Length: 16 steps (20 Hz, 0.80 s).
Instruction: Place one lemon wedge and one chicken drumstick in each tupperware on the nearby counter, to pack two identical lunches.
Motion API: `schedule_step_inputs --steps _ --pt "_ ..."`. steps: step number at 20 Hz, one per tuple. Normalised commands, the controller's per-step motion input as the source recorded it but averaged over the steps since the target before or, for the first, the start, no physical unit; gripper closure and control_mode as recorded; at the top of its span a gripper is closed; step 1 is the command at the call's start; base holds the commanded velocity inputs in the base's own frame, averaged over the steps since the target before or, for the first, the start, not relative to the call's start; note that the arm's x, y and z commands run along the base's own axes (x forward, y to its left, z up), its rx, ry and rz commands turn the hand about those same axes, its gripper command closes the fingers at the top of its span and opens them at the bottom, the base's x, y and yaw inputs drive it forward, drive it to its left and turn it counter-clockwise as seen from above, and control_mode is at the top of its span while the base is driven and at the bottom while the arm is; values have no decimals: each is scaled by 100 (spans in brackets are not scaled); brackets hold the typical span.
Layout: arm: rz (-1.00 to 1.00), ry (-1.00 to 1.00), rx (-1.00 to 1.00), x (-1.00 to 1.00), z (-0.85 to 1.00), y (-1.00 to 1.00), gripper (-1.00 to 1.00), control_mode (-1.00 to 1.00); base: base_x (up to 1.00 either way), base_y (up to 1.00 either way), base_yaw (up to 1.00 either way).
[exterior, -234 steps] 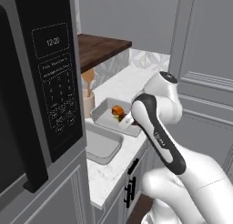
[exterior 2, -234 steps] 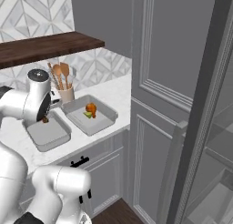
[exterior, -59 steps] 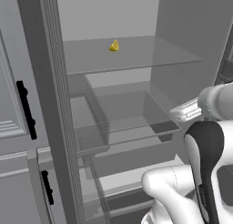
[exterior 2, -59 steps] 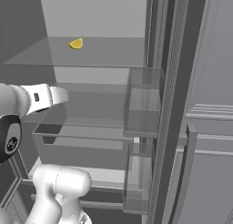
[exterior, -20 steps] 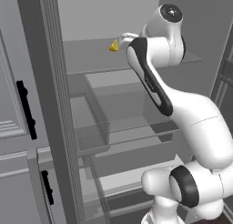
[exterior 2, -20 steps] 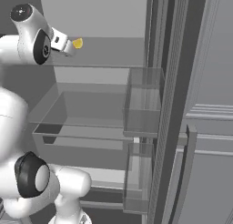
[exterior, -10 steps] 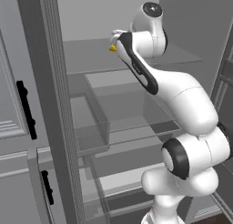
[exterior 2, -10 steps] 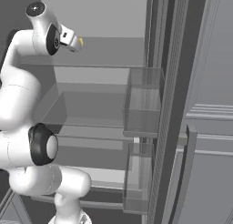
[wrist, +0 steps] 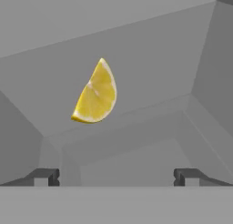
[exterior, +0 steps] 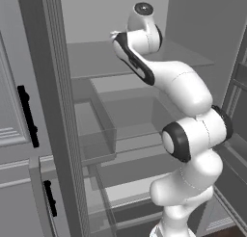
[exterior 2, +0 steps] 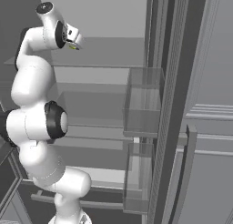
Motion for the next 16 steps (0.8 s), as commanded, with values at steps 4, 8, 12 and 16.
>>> schedule_step_inputs --steps 4,8,12,16 --pt "-1 2 -3 74 -20 3 -100 -100 0 0 0" --pt "-1 2 -2 69 -9 9 -100 -100 0 0 0" --pt "0 0 -3 16 9 21 -100 -100 0 0 0" --pt "0 0 -1 23 5 6 -100 -100 0 0 0"
